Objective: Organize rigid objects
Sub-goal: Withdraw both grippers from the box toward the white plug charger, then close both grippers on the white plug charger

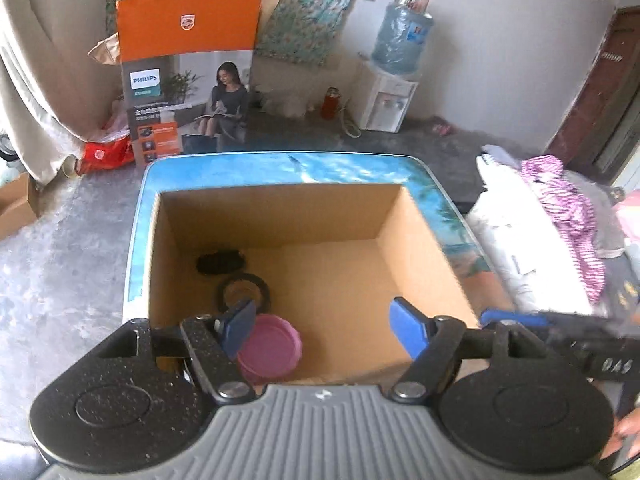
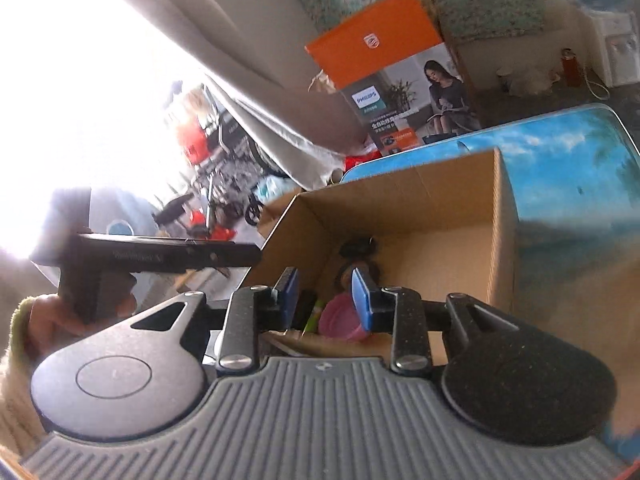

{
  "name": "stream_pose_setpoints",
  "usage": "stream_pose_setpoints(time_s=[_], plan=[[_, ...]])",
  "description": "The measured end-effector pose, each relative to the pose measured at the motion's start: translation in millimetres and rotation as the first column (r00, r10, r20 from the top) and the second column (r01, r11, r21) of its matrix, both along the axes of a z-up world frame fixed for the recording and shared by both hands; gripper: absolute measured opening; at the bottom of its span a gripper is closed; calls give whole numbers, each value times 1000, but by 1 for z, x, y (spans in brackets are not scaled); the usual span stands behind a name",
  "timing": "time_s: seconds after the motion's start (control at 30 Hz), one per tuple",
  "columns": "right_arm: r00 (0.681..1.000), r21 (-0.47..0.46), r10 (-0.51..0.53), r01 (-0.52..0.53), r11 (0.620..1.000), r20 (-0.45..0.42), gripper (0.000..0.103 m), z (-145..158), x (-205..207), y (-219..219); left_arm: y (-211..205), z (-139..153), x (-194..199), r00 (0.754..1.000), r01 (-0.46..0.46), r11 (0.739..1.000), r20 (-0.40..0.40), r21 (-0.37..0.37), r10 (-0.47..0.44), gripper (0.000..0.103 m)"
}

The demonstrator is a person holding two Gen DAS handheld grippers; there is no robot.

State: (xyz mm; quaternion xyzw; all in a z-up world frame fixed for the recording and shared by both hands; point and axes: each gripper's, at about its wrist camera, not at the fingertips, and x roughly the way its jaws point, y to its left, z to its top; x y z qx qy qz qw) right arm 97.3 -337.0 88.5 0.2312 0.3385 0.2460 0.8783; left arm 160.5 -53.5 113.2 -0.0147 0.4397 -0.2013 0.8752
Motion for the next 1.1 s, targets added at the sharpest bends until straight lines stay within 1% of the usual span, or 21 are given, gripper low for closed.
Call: stream_pose_setpoints(time_s=[0.1, 0.17, 0.3, 0.4, 0.5, 0.6, 0.67, 0.83, 0.87, 0.93, 1.03, 1.1], plan=[[1000, 62, -31, 31, 998, -5, 29, -19, -34, -9, -1, -7, -27, 1000, 0, 999, 5, -48, 1, 75], [999, 85, -49, 50, 995, -16, 29, -31, -50, -12, -4, -18, -42, 1000, 2, 998, 5, -56, -2, 77], [996, 116, -63, 71, 991, -69, 30, -62, -73, -10, -10, -48, -73, 1000, -3, 1000, -3, -15, 3, 77], [991, 107, -58, 71, 992, -118, 32, -83, -80, -8, -17, -68, -93, 1000, 1, 1000, 11, 28, -1, 77], [986, 96, -61, 77, 992, -154, 33, -97, -83, -4, -25, -85, -106, 999, 19, 997, 36, 72, -22, 77], [982, 98, -61, 79, 992, -178, 35, -107, -82, -2, -33, -100, -117, 996, 60, 993, 56, 105, -67, 77], [980, 88, -64, 81, 993, -186, 40, -110, -81, 1, -39, -109, -122, 992, 88, 989, 77, 122, -98, 77], [977, 57, -64, 77, 995, -205, 41, -116, -71, 10, -54, -126, -127, 980, 148, 976, 110, 159, -166, 75], [976, 54, -63, 76, 996, -208, 41, -116, -63, 11, -56, -129, -127, 978, 153, 974, 113, 165, -173, 75], [975, 55, -65, 78, 995, -214, 41, -119, -55, 10, -59, -134, -125, 977, 153, 974, 124, 168, -175, 72], [972, 68, -61, 78, 995, -226, 41, -123, -46, 10, -60, -138, -122, 975, 157, 976, 134, 150, -178, 71], [969, 77, -54, 74, 994, -240, 41, -127, -38, 13, -61, -141, -118, 974, 164, 976, 134, 142, -183, 67]])
